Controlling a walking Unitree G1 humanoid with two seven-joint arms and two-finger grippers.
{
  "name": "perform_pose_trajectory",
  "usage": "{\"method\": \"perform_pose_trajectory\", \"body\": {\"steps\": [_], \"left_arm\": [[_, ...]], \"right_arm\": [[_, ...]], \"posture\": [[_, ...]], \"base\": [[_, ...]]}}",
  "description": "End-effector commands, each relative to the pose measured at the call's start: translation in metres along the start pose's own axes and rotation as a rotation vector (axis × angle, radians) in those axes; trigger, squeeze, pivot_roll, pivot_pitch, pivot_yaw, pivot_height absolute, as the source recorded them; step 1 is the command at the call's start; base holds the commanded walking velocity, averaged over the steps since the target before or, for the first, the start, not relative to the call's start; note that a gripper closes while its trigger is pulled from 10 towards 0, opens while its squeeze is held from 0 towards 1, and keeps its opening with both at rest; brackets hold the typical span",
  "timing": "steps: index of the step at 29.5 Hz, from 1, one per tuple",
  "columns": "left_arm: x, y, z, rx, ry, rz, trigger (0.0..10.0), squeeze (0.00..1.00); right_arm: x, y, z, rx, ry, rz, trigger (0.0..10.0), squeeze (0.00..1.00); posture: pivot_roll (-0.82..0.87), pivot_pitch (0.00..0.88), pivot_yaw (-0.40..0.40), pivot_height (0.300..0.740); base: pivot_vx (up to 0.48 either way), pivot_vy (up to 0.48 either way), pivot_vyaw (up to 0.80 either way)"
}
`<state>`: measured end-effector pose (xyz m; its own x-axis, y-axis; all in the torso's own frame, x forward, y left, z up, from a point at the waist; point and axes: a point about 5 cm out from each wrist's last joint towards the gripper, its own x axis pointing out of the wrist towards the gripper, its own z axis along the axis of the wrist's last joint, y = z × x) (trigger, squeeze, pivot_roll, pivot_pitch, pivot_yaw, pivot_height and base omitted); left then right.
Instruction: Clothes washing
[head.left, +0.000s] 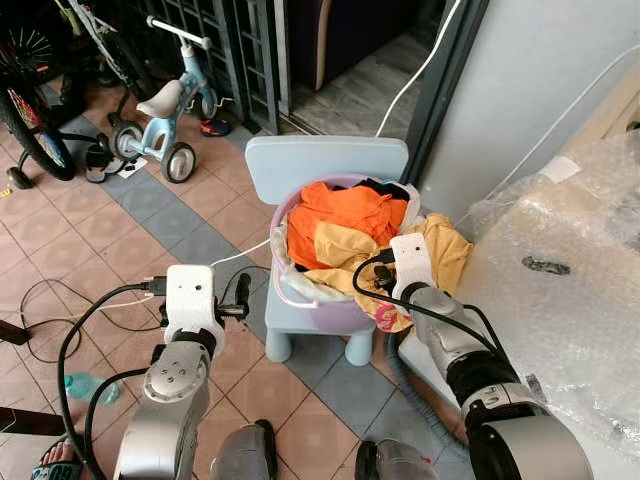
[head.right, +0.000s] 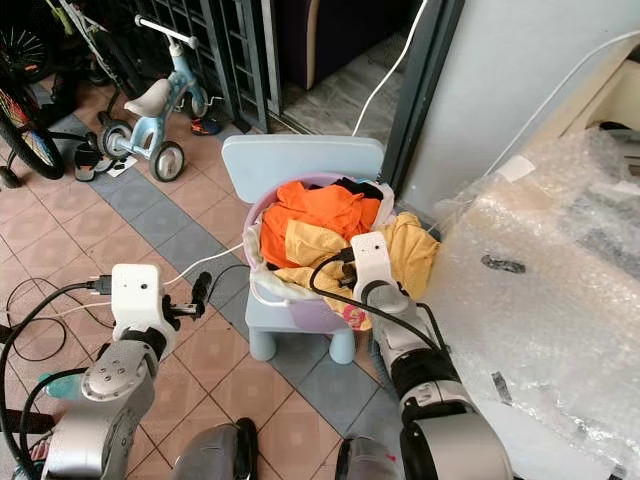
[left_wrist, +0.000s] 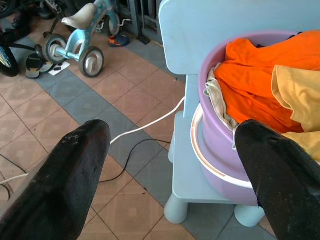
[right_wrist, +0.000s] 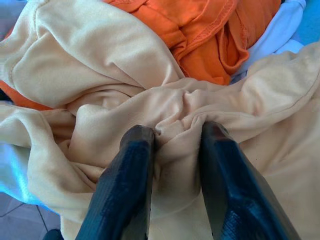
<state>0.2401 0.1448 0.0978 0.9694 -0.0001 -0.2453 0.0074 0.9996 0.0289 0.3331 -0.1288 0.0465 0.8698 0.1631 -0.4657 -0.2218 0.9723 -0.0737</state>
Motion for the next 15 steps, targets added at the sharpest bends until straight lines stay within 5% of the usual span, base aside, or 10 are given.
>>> {"method": "perform_pose_trajectory", "body": {"steps": [1, 12, 15], "left_arm": [[0.001, 0.002, -0.001, 0.006, 0.002, 0.016, 10.0, 0.00], [0.010, 0.000, -0.001, -0.010, 0.003, 0.055, 10.0, 0.00], [0.013, -0.002, 0.000, -0.008, -0.002, 0.051, 10.0, 0.00]], "right_arm": [[0.001, 0.002, -0.001, 0.017, 0.003, 0.013, 0.0, 0.00], [0.001, 0.003, 0.011, 0.034, -0.062, 0.034, 0.0, 0.00], [-0.004, -0.001, 0.024, 0.022, -0.175, 0.008, 0.0, 0.00]], "posture": [[0.06, 0.142, -0.018, 0.740], [0.03, 0.120, -0.028, 0.740], [0.03, 0.116, -0.028, 0.740]], "base": [[0.000, 0.000, 0.00], [0.000, 0.000, 0.00], [0.000, 0.000, 0.00]]}}
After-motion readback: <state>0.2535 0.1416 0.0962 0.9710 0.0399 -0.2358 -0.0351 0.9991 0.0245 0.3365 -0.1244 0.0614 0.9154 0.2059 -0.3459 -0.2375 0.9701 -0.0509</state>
